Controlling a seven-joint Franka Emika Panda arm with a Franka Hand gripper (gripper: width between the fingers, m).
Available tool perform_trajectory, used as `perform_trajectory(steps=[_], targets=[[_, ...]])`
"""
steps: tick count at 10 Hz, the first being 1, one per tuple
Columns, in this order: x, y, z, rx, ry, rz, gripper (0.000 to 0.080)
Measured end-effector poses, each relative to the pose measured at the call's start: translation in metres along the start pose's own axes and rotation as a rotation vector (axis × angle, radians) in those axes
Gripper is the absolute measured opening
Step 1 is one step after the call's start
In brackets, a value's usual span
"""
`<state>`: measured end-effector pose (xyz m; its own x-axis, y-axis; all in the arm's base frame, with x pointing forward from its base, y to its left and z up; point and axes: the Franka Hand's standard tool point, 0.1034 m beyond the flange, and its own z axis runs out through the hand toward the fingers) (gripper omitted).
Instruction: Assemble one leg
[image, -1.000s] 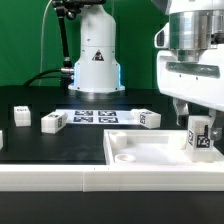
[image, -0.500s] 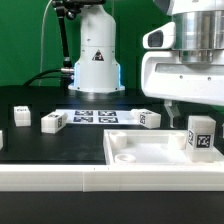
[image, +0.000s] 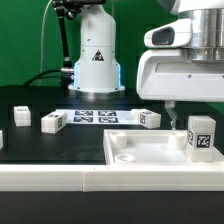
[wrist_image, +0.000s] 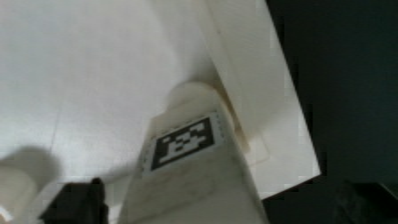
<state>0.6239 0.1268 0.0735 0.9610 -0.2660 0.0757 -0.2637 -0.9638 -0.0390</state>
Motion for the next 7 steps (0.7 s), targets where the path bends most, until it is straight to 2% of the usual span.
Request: perform_trajectory(steps=[3, 4, 6, 7], targets=[[-0.0006, 0.0029, 0.0008, -0.069, 0.015, -0.217, 0.0648], [0.0009, 0.0043, 0.0007, -0.078, 0.022, -0.291, 0.0648], [0.0012, 0.005, 0.0008, -0.078, 0.021, -0.307, 0.0648], [0.0013, 0.005, 0.0008, -0.078, 0.021, -0.307, 0.0539]])
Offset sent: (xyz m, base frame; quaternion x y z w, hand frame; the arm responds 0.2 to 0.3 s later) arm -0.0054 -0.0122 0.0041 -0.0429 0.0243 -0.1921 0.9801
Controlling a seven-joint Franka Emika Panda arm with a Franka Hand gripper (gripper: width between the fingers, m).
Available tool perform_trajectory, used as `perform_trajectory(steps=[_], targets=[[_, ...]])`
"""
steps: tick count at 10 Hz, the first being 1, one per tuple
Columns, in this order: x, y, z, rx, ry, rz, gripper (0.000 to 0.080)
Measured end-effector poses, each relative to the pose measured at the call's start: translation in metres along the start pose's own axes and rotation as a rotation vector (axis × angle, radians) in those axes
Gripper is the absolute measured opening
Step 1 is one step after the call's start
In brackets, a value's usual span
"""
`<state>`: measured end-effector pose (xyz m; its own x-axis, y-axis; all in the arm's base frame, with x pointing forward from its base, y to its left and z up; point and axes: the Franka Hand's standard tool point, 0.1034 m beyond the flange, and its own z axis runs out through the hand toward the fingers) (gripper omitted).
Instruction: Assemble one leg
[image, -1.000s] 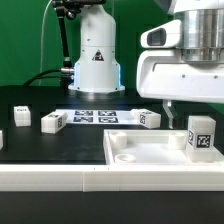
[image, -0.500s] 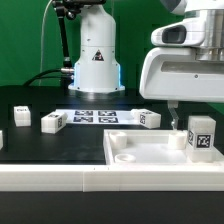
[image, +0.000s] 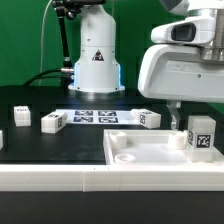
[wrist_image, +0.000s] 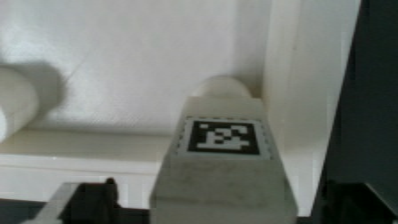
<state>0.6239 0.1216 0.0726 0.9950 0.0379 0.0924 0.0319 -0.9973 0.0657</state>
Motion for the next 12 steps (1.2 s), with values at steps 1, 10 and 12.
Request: perform_trajectory(steps=[1, 10, 12], targets=[[0.0, 0.0, 0.0, 0.0, 0.0, 0.0, 0.0403], [-0.0007, -0.0007, 0.0006, 0.019, -0.01, 0.672, 0.0291], [-0.0009, 0.0014, 0.0014, 0.036, -0.025, 0.883, 0.0291]])
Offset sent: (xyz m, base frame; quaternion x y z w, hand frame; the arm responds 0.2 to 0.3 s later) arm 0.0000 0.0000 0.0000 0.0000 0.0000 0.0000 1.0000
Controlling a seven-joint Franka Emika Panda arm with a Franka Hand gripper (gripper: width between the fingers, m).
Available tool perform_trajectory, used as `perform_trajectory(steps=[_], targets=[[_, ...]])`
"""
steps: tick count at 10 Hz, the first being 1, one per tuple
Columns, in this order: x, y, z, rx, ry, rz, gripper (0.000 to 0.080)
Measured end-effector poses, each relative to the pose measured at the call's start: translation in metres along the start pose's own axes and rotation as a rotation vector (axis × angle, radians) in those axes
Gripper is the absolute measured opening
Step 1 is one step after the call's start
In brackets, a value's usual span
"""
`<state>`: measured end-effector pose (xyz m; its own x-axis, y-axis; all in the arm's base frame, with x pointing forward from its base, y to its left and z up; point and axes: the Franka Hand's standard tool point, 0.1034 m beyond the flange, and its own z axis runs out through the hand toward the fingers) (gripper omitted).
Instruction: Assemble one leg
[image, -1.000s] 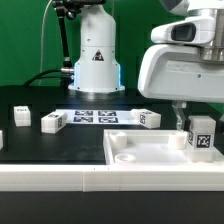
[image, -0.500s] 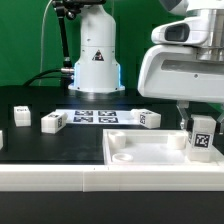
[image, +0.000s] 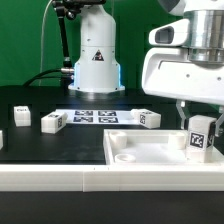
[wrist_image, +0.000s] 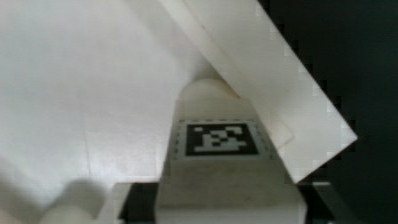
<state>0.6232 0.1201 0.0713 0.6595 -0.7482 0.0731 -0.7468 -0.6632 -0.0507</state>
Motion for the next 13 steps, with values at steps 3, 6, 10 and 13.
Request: perform_trajectory(steps=[3, 6, 10, 13], targets=[[0.0005, 0.0008, 0.0001, 0.002, -0.009, 0.288, 0.0291], [-0.0019, 0.0014, -0.0002, -0.008, -0.027, 0.605, 0.0291], [-0.0014, 0.0018, -0.0001, -0.003, -0.046, 0.722, 0.0291], [-0.001, 0.0012, -0.0004, 0.002, -0.045, 0.642, 0.0549]])
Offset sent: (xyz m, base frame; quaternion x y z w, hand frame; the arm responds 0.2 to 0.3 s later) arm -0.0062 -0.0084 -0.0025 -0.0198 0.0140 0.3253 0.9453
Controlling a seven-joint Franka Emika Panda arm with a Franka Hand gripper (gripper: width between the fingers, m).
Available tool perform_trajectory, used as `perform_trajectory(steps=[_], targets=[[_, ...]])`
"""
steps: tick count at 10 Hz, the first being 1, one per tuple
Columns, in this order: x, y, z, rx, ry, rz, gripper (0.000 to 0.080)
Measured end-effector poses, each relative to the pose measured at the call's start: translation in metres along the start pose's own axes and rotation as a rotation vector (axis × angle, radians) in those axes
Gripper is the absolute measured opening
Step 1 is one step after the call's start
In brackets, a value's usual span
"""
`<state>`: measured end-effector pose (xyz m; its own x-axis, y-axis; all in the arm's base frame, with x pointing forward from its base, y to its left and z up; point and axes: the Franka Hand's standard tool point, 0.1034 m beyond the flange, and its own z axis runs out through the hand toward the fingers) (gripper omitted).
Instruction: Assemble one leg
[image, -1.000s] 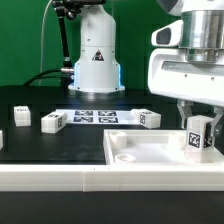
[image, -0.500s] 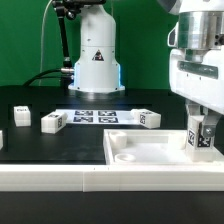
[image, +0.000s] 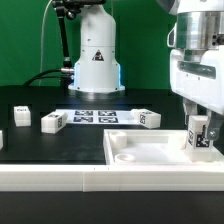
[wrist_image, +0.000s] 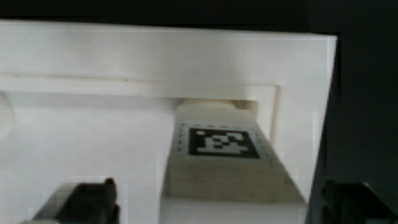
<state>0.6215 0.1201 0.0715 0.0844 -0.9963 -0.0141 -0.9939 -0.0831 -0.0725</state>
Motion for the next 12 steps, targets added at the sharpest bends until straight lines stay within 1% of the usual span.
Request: perform_trajectory(steps=[1, 2, 5, 9, 12], targets=[[-0.001, 0.0, 0.0, -0.001, 0.001, -0.079, 0.0627], [-0.003, 0.001, 0.0, -0.001, -0.001, -0.198, 0.0645], [-0.006, 0.0, 0.0, 0.005, -0.001, -0.517, 0.0648], [-0.008, -0.001, 0.0, 0.006, 0.0, -0.899, 0.0649], [-0.012, -0.001, 0.0, 0.003, 0.016, -1.212, 0.0649]])
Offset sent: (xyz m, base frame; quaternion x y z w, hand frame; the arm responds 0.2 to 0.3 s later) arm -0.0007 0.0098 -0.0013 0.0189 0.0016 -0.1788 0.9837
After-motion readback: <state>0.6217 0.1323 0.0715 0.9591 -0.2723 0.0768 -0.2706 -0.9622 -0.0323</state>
